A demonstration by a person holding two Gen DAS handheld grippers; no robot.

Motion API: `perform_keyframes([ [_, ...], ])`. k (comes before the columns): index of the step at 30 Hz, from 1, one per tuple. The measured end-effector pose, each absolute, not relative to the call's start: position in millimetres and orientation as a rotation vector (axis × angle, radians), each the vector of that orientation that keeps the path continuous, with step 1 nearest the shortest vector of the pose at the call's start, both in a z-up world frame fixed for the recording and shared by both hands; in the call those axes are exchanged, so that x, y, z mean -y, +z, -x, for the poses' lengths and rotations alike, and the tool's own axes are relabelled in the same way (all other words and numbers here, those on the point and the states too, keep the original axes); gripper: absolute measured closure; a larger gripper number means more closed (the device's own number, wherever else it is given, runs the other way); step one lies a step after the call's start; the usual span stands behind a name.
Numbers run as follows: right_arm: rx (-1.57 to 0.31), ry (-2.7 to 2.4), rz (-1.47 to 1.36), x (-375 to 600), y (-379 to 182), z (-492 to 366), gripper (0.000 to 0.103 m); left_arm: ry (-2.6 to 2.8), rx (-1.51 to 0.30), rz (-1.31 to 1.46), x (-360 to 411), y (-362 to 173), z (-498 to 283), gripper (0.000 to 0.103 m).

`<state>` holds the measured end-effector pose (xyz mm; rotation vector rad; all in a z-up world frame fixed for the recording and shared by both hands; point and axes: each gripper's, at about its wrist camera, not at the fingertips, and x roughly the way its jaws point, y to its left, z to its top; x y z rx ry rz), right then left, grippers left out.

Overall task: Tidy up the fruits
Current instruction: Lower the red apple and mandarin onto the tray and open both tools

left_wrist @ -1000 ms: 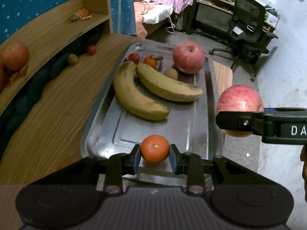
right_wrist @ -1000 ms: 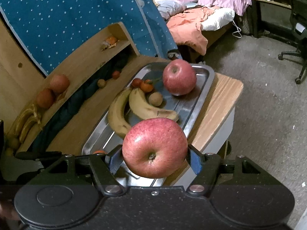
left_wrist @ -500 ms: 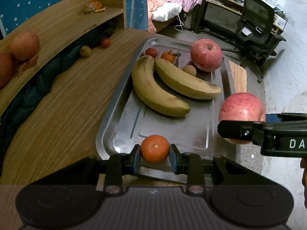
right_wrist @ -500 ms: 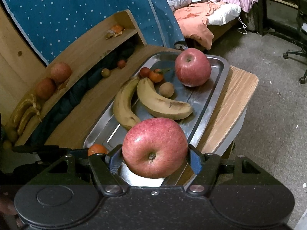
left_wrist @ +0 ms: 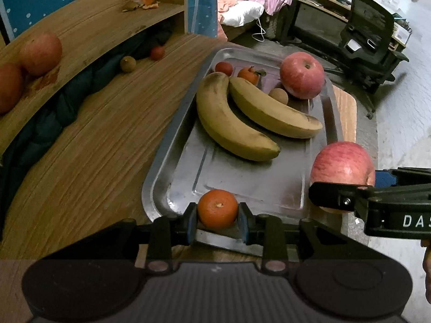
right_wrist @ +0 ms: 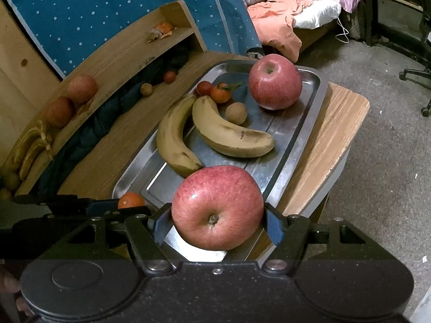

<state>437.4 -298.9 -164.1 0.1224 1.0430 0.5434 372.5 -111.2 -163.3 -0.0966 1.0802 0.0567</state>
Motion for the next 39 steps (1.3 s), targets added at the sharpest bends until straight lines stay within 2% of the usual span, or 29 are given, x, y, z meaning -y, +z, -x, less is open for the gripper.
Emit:
perform_keyframes([
  [15, -1.032, 0.546, -0.101, 297, -163, -435, 0.032, 0.061, -1.084, 0.104, 111, -163, -373, 0.067],
  [18, -1.03, 0.541, -0.096, 299, -161, -434, 0.032, 0.066, -1.081, 0.111, 109, -161, -372, 0.064],
  [21, -1.009, 0.537, -0.081, 302, -154, -432, 0.026, 0.073, -1.067, 0.12, 105, -155, -369, 0.052],
  [23, -0.992, 0.535, -0.071, 303, -148, -429, 0.022, 0.085, -1.049, 0.124, 103, -150, -365, 0.035],
  [26, -0.976, 0.539, -0.066, 306, -140, -426, 0.017, 0.109, -1.018, 0.134, 99, -141, -360, 0.019],
  [29, -0.963, 0.543, -0.065, 307, -131, -422, 0.01, 0.132, -0.992, 0.142, 93, -131, -353, 0.008],
  [34, -0.959, 0.563, -0.016, 302, -117, -410, 0.002, 0.177, -0.981, 0.156, 82, -122, -339, 0.0],
  [39, -1.04, 0.557, 0.033, 293, -116, -398, 0.001, 0.231, -0.992, 0.186, 67, -122, -321, 0.0],
])
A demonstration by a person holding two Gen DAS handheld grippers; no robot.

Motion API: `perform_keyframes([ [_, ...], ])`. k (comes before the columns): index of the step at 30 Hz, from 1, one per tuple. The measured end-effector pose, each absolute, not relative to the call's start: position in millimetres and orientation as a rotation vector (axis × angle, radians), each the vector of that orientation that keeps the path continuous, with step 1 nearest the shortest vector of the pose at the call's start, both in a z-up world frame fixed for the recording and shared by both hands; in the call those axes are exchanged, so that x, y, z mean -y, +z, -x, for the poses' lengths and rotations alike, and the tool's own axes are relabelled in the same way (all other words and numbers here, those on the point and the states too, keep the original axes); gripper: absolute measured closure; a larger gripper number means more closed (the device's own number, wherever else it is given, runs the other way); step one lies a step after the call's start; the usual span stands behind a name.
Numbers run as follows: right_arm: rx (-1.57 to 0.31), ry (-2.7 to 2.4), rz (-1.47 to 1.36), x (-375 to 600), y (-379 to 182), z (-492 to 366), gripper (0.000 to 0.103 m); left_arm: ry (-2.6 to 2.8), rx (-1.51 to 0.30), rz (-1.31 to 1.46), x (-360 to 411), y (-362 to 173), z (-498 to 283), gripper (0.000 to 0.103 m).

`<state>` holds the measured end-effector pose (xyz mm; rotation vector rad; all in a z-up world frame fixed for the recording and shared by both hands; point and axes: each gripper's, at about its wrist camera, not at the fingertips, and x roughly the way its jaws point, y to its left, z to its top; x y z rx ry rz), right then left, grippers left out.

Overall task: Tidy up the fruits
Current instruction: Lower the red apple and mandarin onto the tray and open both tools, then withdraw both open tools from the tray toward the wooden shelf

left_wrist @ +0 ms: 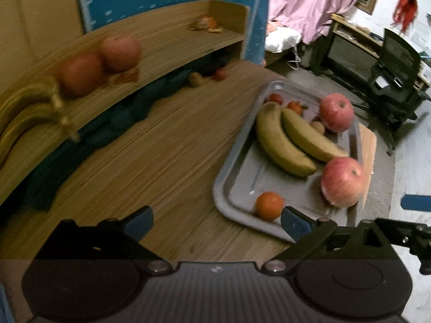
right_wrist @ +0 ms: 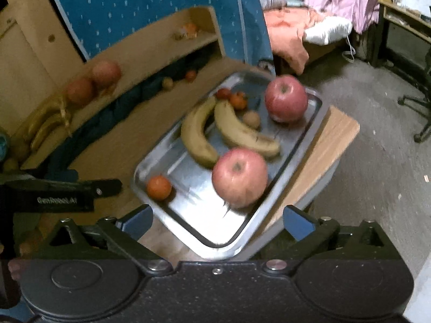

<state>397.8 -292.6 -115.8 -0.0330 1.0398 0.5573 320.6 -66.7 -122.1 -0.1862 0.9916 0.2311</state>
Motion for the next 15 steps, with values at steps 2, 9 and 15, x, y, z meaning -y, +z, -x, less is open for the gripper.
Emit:
perform_keyframes([
  [2, -1.066, 0.554, 0.046, 290, -116, -393, 0.001, 0.253, -0.999, 0.201, 60, -123, -311, 0.0],
  [9, -1.134, 0.568, 0.089, 275, -114, -382, 0.001, 0.34, -0.992, 0.262, 36, -121, -280, 0.0],
  [15, -1.128, 0.611, 0.147, 253, -104, -380, 0.001, 0.424, -0.965, 0.325, 15, -116, -259, 0.0],
])
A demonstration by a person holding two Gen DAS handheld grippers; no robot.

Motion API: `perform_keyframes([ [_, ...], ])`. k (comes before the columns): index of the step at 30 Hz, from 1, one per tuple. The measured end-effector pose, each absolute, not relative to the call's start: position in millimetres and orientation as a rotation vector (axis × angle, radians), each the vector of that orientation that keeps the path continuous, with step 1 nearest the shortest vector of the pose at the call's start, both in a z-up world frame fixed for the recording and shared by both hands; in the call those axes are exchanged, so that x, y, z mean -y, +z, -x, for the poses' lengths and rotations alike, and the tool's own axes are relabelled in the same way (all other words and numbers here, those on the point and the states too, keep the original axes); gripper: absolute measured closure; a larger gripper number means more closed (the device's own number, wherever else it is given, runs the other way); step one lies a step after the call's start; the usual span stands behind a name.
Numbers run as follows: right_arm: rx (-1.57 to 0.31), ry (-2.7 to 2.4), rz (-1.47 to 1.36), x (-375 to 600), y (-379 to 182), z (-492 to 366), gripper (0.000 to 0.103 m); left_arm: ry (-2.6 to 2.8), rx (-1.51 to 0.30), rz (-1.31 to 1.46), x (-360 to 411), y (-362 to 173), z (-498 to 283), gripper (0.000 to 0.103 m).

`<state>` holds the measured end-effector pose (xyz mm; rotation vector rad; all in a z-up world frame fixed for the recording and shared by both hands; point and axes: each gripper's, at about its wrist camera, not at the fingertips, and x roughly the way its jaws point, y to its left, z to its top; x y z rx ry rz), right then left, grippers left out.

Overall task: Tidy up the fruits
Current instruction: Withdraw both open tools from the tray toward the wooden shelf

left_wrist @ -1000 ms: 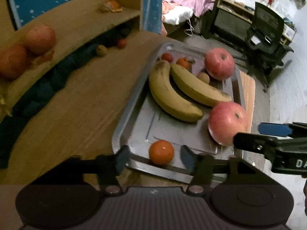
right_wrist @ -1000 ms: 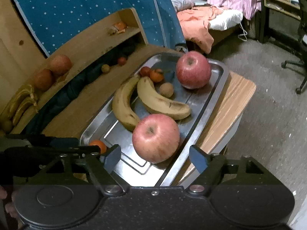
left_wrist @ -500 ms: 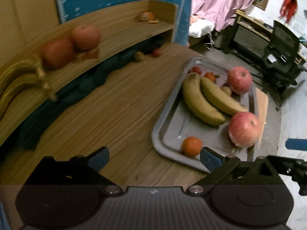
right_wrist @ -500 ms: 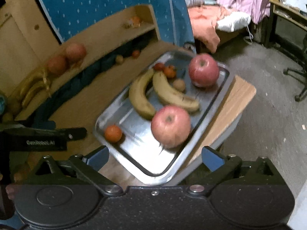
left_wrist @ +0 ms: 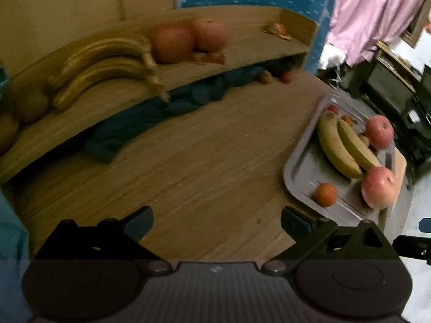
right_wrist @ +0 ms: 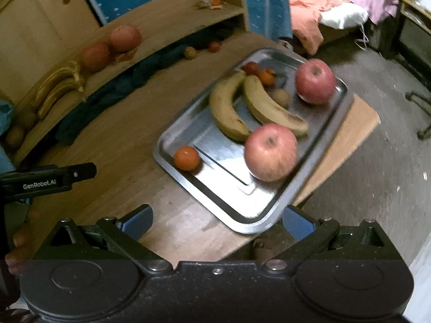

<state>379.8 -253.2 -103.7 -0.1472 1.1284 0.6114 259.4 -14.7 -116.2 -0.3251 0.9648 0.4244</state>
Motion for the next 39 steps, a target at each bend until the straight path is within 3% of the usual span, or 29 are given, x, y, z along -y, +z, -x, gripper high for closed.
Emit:
perform_keyframes([
  [20, -1.01, 0.877, 0.287, 184, -79, -420, 0.001, 0.719, -0.917, 0.408, -39, -103, -253, 0.0],
  [39, -0.831, 0.98, 0.395, 165, -88, -518, 0.001, 0.766, -0.913, 0.402, -20, -100, -360, 0.0],
])
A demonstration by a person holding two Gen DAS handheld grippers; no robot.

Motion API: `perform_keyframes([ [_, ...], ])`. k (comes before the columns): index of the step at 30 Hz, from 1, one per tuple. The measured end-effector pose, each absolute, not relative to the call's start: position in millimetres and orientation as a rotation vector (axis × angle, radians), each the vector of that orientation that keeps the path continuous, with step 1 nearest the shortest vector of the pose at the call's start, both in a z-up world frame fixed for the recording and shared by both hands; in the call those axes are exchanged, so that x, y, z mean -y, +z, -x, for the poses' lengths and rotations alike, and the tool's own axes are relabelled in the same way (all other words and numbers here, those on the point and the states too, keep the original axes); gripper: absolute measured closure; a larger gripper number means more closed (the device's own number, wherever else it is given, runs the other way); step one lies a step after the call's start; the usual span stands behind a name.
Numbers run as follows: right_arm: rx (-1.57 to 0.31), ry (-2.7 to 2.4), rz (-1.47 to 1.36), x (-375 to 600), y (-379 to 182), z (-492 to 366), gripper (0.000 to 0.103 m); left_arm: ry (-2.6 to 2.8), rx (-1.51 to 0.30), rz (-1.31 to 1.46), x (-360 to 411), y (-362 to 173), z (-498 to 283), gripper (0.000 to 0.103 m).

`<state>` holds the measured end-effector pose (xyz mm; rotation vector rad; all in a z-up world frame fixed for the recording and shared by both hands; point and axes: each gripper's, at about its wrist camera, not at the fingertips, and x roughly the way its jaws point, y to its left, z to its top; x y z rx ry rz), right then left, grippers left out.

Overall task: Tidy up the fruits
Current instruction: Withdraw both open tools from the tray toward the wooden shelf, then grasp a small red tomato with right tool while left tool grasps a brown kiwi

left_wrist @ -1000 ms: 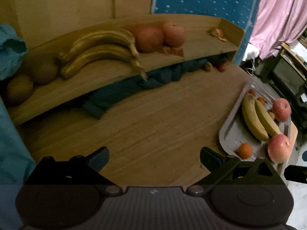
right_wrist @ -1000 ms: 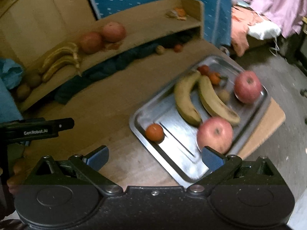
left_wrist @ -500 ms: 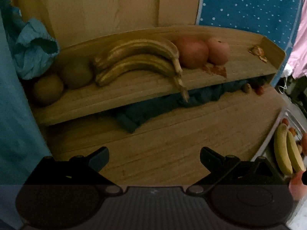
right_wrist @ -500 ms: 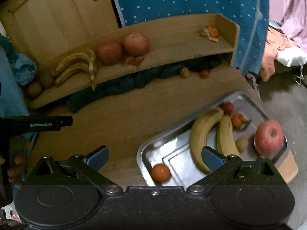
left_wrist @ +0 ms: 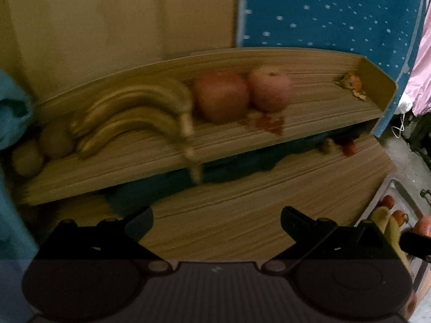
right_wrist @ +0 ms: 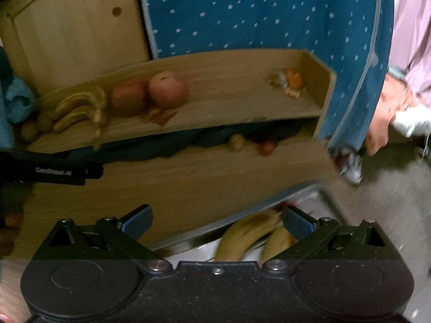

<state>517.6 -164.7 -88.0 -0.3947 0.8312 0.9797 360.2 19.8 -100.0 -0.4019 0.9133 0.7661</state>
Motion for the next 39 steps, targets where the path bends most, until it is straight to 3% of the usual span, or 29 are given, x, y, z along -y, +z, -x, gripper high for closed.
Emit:
perform_keyframes([
  [17, -0.775, 0.977, 0.504, 156, -125, -621, 0.001, 0.738, -0.945, 0.366, -11, -118, -478, 0.0],
  [32, -0.819, 1.059, 0.562, 121, -163, -656, 0.001, 0.647, -0.966, 0.425, -19, -140, -527, 0.0],
  [39, -0.82, 1.111, 0.568, 108, -178, -667, 0.011, 0.604, -0.965, 0.454, -22, -152, -542, 0.0],
])
